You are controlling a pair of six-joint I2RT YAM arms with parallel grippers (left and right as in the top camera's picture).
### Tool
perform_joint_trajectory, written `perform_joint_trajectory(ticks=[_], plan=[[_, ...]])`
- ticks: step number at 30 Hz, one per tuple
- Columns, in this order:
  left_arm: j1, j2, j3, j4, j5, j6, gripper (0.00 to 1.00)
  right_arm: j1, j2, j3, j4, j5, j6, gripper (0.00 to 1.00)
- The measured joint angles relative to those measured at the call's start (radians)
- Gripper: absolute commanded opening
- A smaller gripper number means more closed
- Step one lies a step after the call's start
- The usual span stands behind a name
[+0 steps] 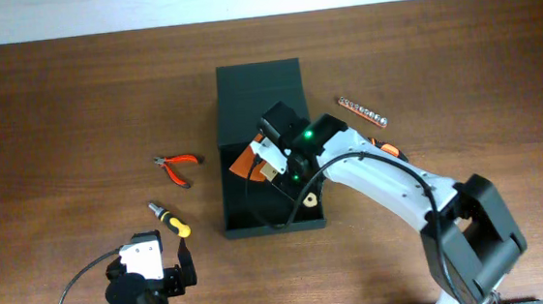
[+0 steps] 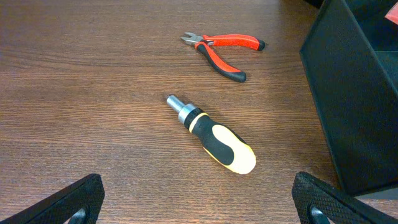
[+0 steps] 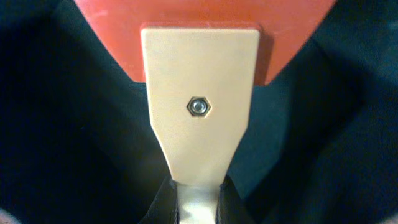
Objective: Pack container
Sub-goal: 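Lift the scraper with the right gripper and drop it into the box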
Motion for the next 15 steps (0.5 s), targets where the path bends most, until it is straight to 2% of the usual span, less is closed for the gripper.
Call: perform_joint_trajectory(ticks=[8, 10, 12, 15], plan=[[0.000, 0.000, 0.000, 0.000, 0.000, 0.000, 0.99, 0.000, 0.066, 0.000, -0.001, -0.025, -0.015, 0.10], [0.000, 0.000, 0.000, 0.000, 0.000, 0.000, 0.99, 0.000, 0.066, 0.000, -0.007, -0.027, -0.017, 0.19], [0.000, 0.000, 0.000, 0.000, 0.000, 0.000, 0.99, 0.000, 0.066, 0.000, -0.014, -0.030, -0.020, 0.39], [0.000, 0.000, 0.000, 0.000, 0.000, 0.000, 0.99, 0.000, 0.066, 0.000, -0.027, -0.036, -0.018, 0.56]])
